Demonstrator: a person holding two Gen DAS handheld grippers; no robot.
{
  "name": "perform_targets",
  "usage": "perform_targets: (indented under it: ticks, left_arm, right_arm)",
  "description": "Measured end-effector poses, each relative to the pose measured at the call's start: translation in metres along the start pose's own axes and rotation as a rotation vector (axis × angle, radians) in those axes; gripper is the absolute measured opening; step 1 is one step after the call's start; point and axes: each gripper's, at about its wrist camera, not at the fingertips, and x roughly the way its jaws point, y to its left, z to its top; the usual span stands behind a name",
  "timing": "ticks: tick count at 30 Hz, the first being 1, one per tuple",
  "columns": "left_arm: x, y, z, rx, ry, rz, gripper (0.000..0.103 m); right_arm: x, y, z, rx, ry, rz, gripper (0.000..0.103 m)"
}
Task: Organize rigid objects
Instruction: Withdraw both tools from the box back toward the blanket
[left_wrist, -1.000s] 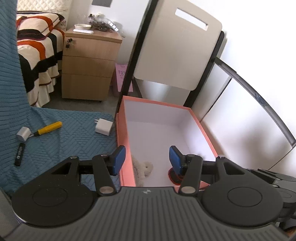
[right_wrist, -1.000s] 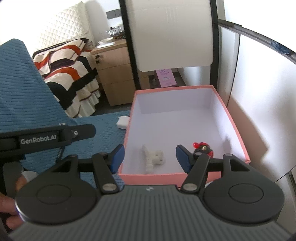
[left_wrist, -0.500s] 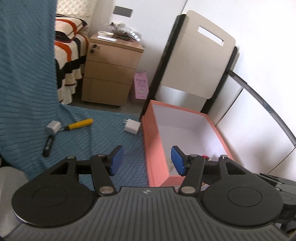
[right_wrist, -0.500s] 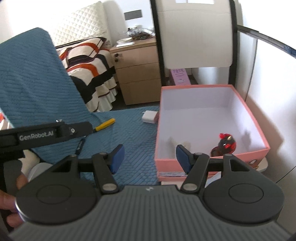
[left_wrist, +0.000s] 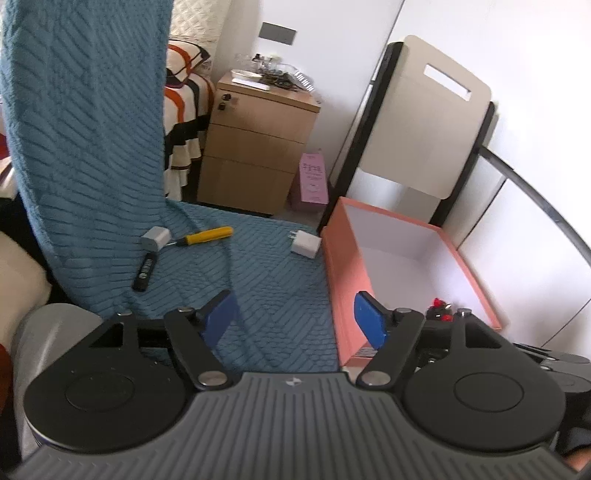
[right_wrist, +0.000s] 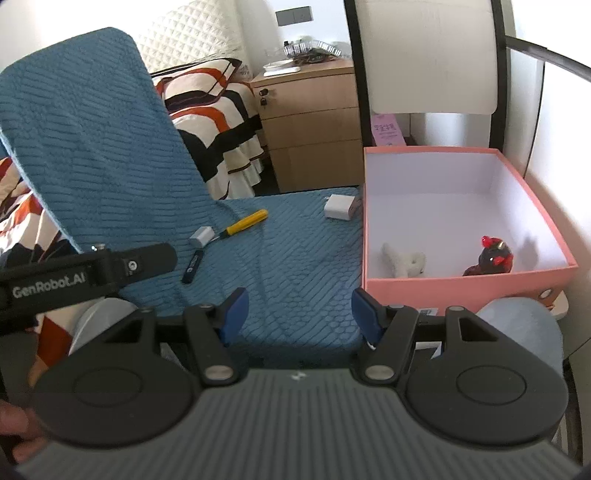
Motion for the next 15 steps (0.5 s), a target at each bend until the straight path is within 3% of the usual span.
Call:
perform_targets:
  ticks: [7, 15]
  left_arm:
    - [0.017, 0.024, 0.003, -0.006, -0.002, 0.013, 0.078]
    - [0.072, 0.05, 0.01, 0.025, 0.021, 0.053, 0.081]
  right_arm:
    - [0.013, 0.004, -0.005, 0.006, 0.019, -0.018, 0.064]
    - [0.051, 0.009, -0.001, -0.007, 0.029, -0.05, 0.064]
